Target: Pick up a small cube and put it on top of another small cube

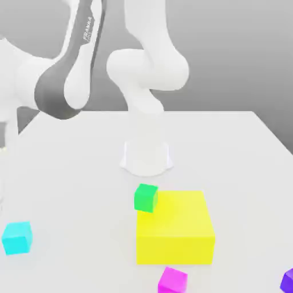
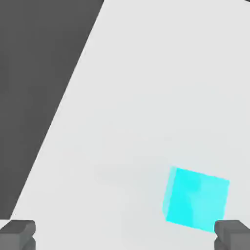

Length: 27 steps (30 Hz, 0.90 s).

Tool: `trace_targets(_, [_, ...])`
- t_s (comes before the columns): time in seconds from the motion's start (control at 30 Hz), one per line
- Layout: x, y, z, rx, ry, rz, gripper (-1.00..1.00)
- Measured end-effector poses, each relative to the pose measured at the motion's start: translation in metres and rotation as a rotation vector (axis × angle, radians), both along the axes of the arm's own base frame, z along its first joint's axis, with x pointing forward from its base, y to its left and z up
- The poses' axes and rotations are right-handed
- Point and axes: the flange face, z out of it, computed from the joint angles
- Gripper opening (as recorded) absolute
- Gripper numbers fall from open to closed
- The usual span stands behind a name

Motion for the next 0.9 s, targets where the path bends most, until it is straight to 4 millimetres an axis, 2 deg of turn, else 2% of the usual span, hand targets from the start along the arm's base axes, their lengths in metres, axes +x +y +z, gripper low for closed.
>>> trace_targets(0.07, [-0.015,-0.008,-0.034,0.03,0.03,-0.071,0.0])
trace_targets(0.2, [-0.02,-0.011,-0.087,0.038,0.041,-0.095,0.0])
trace_targets(0.23, [-0.021,-0.011,-0.097,0.038,0.041,-0.095,-1.0])
trace_targets(0.4, [-0.021,-0.011,-0.097,0.037,0.04,-0.096,-1.0])
trace_targets(0.43, [-0.021,-0.01,-0.102,0.037,0.04,-0.096,-1.0])
trace_targets(0.5, [-0.021,-0.011,-0.09,0.038,0.04,-0.096,-1.0])
trace_targets(0.63, [-0.021,-0.009,-0.044,0.038,0.04,-0.091,-1.0])
trace_targets(0.77, [-0.007,0.042,-0.006,0.035,0.043,0.08,-1.0])
trace_targets(0.9, [0.006,0.115,0.026,0.029,0.048,0.315,-1.0])
